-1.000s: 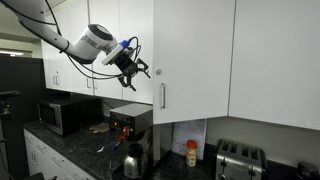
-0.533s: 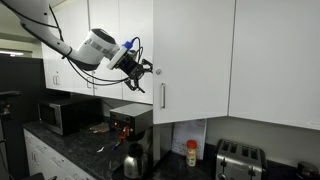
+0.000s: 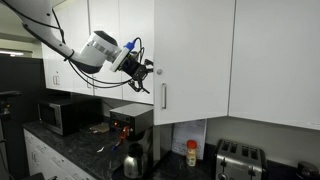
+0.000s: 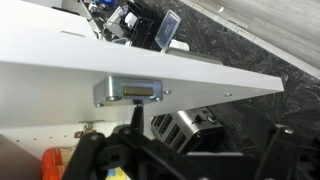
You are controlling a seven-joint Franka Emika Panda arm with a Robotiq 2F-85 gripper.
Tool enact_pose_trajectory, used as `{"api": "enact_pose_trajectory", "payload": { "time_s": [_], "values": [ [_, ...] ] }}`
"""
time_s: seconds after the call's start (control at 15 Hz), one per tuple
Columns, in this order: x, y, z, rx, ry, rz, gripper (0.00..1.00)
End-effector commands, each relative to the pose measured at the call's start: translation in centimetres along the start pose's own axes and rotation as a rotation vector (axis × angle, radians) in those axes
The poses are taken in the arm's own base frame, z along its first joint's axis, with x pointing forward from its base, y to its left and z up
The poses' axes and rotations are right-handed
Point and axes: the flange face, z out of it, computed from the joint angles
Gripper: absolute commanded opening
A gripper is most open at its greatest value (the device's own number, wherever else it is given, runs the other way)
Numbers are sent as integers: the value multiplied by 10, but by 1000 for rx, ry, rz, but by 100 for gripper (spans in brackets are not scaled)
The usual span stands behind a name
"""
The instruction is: Open the right door of the cabinet above the coffeemaker
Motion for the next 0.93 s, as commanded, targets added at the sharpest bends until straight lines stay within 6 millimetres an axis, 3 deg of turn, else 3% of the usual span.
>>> {"api": "enact_pose_trajectory", "payload": {
  "time_s": [0.0, 0.87],
  "values": [
    [-4, 0, 11, -28, -14, -2, 100],
    [-31, 14, 38, -34, -107, 19, 100]
  ]
}}
